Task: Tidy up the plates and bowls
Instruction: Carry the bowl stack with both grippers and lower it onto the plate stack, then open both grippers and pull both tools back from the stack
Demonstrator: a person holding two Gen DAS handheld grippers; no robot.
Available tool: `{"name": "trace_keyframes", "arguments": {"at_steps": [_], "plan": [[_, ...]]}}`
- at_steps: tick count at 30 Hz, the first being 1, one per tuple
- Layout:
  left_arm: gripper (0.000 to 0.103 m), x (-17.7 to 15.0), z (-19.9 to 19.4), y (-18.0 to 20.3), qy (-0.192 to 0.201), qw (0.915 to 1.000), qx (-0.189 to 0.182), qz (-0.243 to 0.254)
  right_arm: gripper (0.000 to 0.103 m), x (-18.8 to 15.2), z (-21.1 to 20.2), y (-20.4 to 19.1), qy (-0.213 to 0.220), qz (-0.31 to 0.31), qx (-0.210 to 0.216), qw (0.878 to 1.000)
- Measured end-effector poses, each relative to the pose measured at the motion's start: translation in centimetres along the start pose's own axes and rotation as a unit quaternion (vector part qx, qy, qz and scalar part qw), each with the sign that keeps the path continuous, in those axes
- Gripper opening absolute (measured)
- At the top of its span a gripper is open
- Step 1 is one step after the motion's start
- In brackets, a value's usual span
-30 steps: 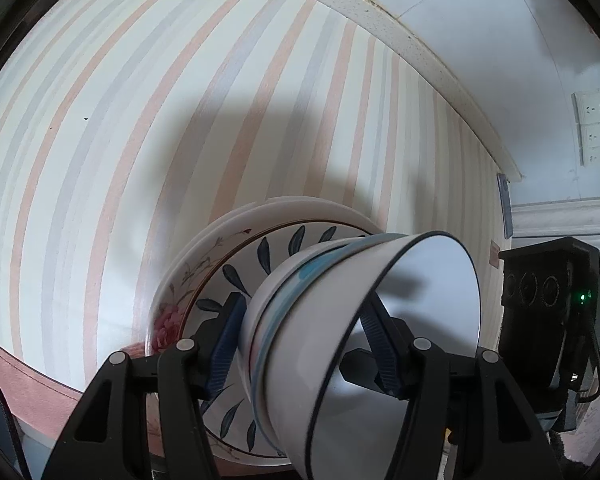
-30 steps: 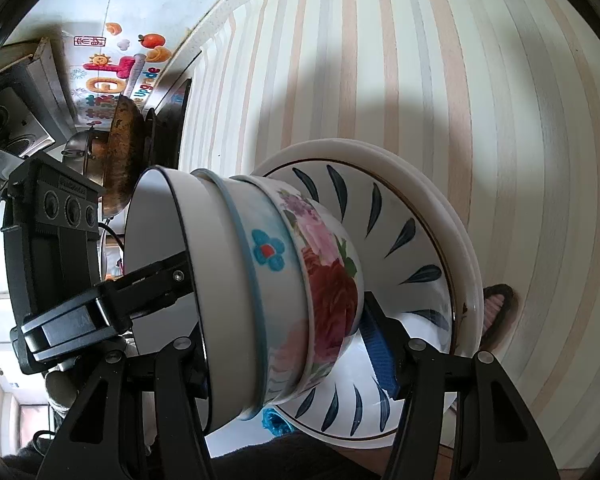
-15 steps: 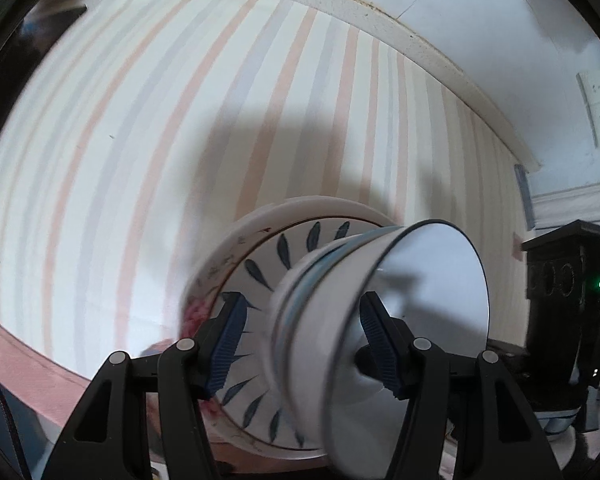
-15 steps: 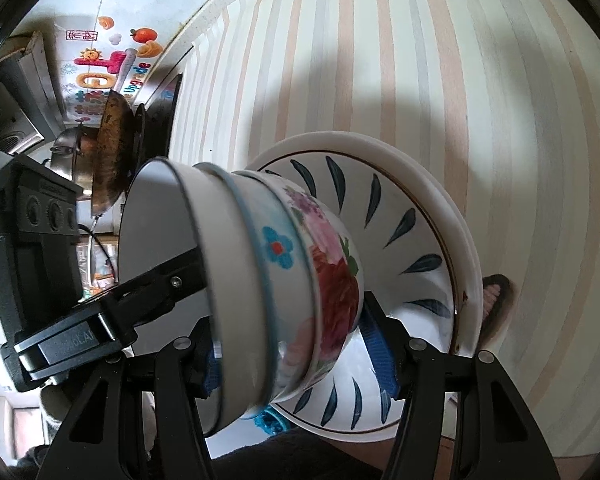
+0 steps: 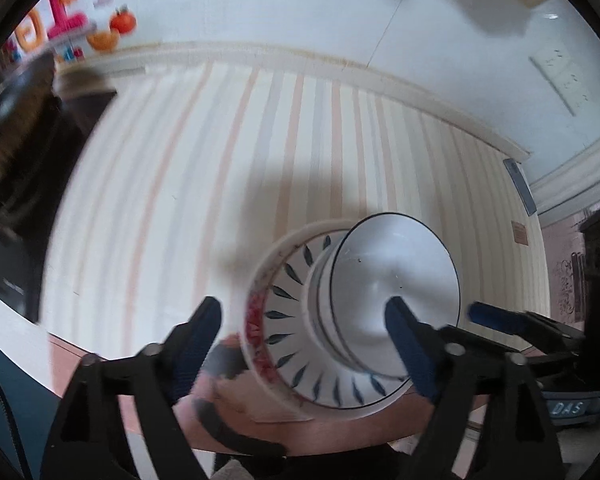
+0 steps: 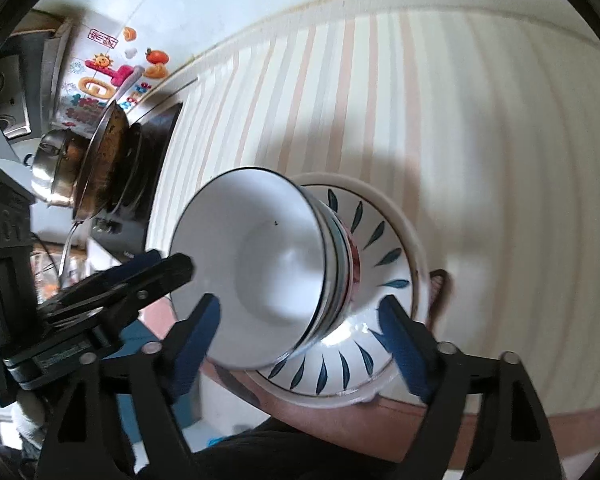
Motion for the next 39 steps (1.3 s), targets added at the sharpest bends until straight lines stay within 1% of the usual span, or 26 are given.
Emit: {"name": "trace_keyframes", "arguments": {"at_steps": [1, 4, 6, 7, 10, 13, 17, 22, 25, 27, 28, 29, 32, 35, 39], "plan": [[0.093, -0.2, -0.8, -0.2, 0.010, 0.9999, 0.006, 0.008, 0.093, -0.5, -0.8, -0.4, 0.014, 0.001, -0.009, 1.000], [0.093, -0.8, -3.0, -0.5, 0.038, 0.9986, 0.022, 0.030, 0.096, -2.5, -3.2, -1.7, 0.062, 0.004, -0.063, 0.996], [0.093, -1.2, -4.4, -0.6, 0.055, 0.9971, 0.032, 0.043, 0.096, -3.9, -4.9, -2.5, 0.094, 0.010, -0.081, 0.992], [0.093, -1.5, -5.1, -0.6, 0.061, 0.9964, 0.030, 0.051, 0.097, -4.7, -5.8, -3.0, 0.110, 0.015, -0.088, 0.990], [0.093, -2.5, -7.4, -0.5, 0.077, 0.9944, 0.027, 0.067, 0.098, -6.7, -8.4, -4.4, 0.149, 0.024, -0.097, 0.984], [0.093, -3.6, -10.0, -0.3, 0.101, 0.9911, 0.032, 0.080, 0.099, -8.9, -10.7, -5.7, 0.173, 0.029, -0.105, 0.979], [0.093, -5.2, -13.7, -0.1, 0.134, 0.9875, 0.032, 0.077, 0.099, -12.2, -14.0, -7.5, 0.206, 0.023, -0.111, 0.972], [0.093, -8.2, -17.7, 0.4, 0.159, 0.9834, 0.050, 0.072, 0.100, -16.5, -17.7, -9.8, 0.250, 0.000, -0.120, 0.961], [0.093, -10.2, -19.9, 0.4, 0.175, 0.9806, 0.062, 0.063, 0.101, -19.1, -19.6, -11.2, 0.270, -0.015, -0.122, 0.955], [0.094, -11.9, -21.6, 0.4, 0.190, 0.9772, 0.076, 0.055, 0.101, -21.0, -20.7, -12.0, 0.283, -0.028, -0.121, 0.951], [0.097, -12.7, -22.4, 0.5, 0.197, 0.9755, 0.084, 0.053, 0.101, -21.8, -21.2, -12.4, 0.290, -0.035, -0.123, 0.948], [0.103, -13.3, -22.9, 0.5, 0.201, 0.9743, 0.087, 0.051, 0.101, -22.8, -21.8, -12.8, 0.298, -0.041, -0.125, 0.945], [0.103, -15.5, -25.1, 0.4, 0.220, 0.9695, 0.098, 0.043, 0.101, -25.0, -22.7, -13.5, 0.303, -0.053, -0.120, 0.944], [0.103, -17.1, -26.5, 0.3, 0.232, 0.9667, 0.102, 0.038, 0.102, -27.1, -23.4, -14.0, 0.306, -0.059, -0.113, 0.944], [0.103, -18.9, -28.1, 0.0, 0.244, 0.9632, 0.109, 0.031, 0.102, -29.3, -24.1, -14.7, 0.317, -0.067, -0.117, 0.939]]}}
Point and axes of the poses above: each gripper's, at about its wrist camera, not at the fingertips, and z roughly the way its jaws point, y to its right, x to its top, the point moved 4 cm from there along z, roughly the way its jaws point, and after that the axes turned 7 degrees about z, right-handed, at the moved point
